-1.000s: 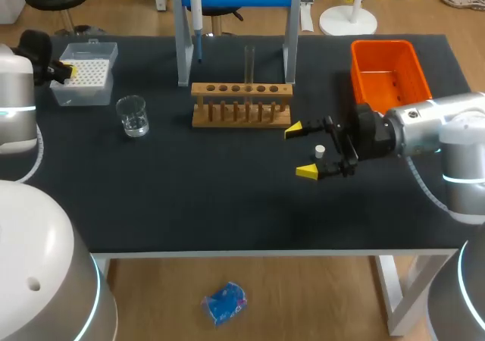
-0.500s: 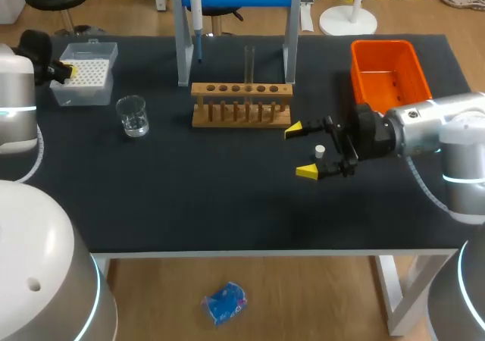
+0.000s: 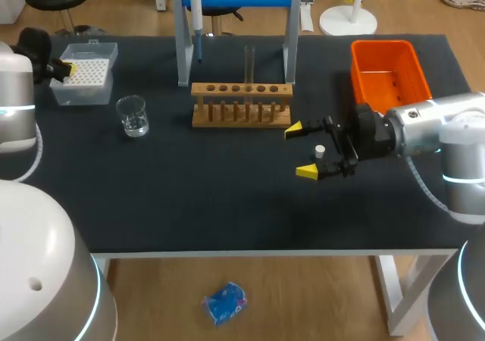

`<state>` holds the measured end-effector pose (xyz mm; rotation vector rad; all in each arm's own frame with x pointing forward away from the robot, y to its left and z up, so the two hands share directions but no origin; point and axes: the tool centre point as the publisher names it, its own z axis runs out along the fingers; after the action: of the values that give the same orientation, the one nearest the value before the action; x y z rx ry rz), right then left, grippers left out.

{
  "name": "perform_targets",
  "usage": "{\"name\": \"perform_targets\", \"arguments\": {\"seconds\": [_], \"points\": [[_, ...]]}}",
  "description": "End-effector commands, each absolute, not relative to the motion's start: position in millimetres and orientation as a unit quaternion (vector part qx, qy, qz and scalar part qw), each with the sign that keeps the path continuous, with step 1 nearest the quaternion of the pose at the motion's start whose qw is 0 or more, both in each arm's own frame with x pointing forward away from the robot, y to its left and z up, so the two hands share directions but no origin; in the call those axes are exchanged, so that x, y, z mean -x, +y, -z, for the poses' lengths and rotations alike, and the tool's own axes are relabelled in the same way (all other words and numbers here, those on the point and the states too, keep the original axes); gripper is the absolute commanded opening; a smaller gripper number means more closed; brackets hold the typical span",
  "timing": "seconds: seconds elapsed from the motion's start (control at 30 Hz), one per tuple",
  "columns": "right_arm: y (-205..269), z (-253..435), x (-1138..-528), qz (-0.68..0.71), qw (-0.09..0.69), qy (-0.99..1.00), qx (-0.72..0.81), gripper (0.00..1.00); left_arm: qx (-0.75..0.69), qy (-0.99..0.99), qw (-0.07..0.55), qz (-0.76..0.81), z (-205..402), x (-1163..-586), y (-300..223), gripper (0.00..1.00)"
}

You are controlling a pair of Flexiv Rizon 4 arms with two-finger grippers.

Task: Invert the test tube, pick up the pipette, mount the tip to pipette, aspirate from beaker and dispense into the tube, eject the tip, return the pipette, and cap with the stopper.

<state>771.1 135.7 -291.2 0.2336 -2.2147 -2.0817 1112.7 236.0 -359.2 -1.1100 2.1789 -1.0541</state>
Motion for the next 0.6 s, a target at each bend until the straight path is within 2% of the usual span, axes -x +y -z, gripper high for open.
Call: {"name": "perform_targets", "arguments": {"seconds": [0.03,0.6], "points": [[135.8,291.3,-770.5,0.682,0.046,-0.726,-0.076,1.00,0.405,0.795,0.238,0.384,354.0,-1109.1,236.4,0.00],[135.8,291.3,-770.5,0.682,0.046,-0.726,-0.076,1.00,0.395,0.799,0.250,0.379,336.0,-1105.8,234.7,0.00]]}}
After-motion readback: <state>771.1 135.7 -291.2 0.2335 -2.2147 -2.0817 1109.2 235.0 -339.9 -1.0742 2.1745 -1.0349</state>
